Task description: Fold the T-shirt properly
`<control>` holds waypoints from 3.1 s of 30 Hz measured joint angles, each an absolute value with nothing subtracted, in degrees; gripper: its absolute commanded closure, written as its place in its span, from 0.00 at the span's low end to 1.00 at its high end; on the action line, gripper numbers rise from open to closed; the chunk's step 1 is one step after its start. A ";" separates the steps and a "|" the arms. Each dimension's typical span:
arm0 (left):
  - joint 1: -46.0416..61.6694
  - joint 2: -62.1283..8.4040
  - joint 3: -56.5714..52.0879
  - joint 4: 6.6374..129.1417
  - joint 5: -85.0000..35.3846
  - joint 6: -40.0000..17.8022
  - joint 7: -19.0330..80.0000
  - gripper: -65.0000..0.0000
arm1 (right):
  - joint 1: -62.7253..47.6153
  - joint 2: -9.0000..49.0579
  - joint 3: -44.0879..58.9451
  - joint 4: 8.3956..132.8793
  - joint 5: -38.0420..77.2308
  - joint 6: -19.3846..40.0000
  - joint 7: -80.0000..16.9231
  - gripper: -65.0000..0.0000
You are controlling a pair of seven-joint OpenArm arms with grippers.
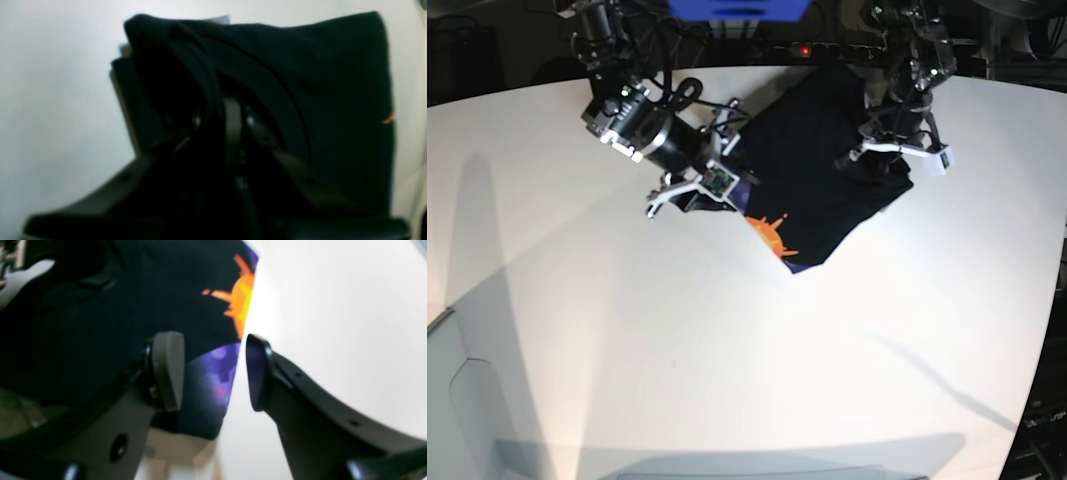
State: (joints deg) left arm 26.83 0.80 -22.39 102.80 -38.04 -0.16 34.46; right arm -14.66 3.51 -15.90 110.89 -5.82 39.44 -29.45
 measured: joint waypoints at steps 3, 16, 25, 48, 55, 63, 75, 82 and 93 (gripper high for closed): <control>28.49 0.67 -22.39 105.30 -40.23 -0.21 34.41 0.62 | -14.79 3.49 -16.03 110.89 -5.78 39.44 -29.36 0.53; 32.64 0.95 -22.17 104.95 -40.62 -0.34 33.89 0.34 | -14.81 3.49 -16.03 110.89 -5.78 39.44 -29.39 0.53; 33.45 0.95 -22.20 104.22 -41.15 -1.13 32.64 0.34 | -14.81 3.62 -15.90 110.89 -5.80 39.44 -29.39 0.53; 18.41 -6.07 -12.60 90.76 -41.45 -1.54 32.32 1.00 | -14.79 3.33 -12.62 111.02 -5.76 39.44 -29.36 0.53; 13.56 -7.70 -8.69 90.50 -40.38 -0.45 34.50 1.00 | -13.87 3.53 -8.10 111.07 -5.80 39.42 -29.39 0.53; 13.47 -8.54 -7.88 96.23 -40.07 -0.16 37.50 0.85 | -12.93 3.49 -7.14 111.18 -5.65 39.44 -29.45 0.53; 16.75 -8.08 -11.62 96.86 -40.56 -0.19 39.72 0.48 | -12.75 2.17 -7.68 111.20 -5.63 39.44 -29.39 0.53; 17.67 -7.97 -11.38 96.14 -39.92 -0.19 39.44 0.48 | -12.73 2.17 -7.66 111.20 -5.61 39.44 -29.34 0.53; 15.18 -6.17 -11.05 93.08 -40.60 -0.34 38.57 0.49 | -12.73 2.20 -7.51 111.20 -5.61 39.42 -29.34 0.53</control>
State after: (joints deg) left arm 15.18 -6.17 -11.05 93.08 -40.60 -0.34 38.57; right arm -12.73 2.20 -7.51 111.20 -5.61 39.42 -29.34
